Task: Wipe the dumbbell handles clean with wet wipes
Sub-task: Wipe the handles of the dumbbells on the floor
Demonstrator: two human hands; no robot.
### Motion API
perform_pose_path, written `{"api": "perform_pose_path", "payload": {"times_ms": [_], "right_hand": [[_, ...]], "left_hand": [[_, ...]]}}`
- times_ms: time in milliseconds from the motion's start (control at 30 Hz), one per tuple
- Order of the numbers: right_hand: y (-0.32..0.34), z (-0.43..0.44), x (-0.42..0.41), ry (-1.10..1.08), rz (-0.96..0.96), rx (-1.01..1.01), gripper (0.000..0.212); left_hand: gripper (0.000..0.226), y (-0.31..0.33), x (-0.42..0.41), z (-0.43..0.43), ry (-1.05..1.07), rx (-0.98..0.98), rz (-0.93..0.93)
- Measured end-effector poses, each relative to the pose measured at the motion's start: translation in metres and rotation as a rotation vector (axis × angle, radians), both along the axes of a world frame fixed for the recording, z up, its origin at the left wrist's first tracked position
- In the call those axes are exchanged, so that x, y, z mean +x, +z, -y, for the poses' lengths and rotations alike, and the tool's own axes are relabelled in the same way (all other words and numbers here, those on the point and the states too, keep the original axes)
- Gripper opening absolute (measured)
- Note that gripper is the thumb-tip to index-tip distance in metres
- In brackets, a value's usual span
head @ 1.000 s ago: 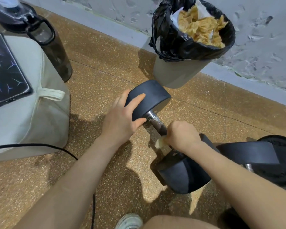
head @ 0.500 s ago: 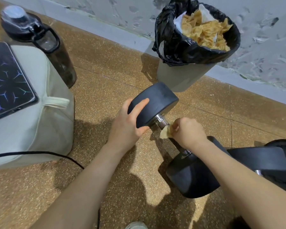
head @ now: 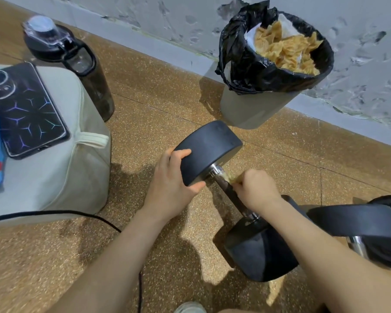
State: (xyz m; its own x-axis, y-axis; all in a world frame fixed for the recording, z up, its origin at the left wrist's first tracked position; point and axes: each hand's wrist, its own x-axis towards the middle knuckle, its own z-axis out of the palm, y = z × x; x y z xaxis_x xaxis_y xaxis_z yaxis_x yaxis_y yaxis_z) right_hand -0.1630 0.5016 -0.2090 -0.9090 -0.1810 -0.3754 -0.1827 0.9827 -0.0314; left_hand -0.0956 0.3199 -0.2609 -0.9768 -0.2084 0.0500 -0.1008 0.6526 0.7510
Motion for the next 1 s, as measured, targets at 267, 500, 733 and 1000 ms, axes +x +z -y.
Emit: {"api": "perform_pose_path", "payload": {"times_ms": [267, 500, 733, 1000], "right_hand": [[-0.001, 0.016, 0.015, 0.194, -0.043, 0.140, 0.021], [0.003, 0.017, -0.002, 0.119, -0.035, -0.035, 0.018], [0.007, 0.014, 0.028, 0.360, 0.030, 0.295, 0.029], [0.006, 0.004, 0.007, 0.064, 0.029, -0.053, 0.016]], "left_hand": [[0.067, 0.020, -0.009, 0.000, -0.026, -0.109, 0.018], [0.066, 0.020, 0.002, 0.004, 0.000, -0.043, 0.052], [0.065, 0.021, 0.016, 0.009, 0.007, -0.025, 0.070], [0.060, 0.029, 0.026, 0.012, 0.057, -0.083, 0.098]]}}
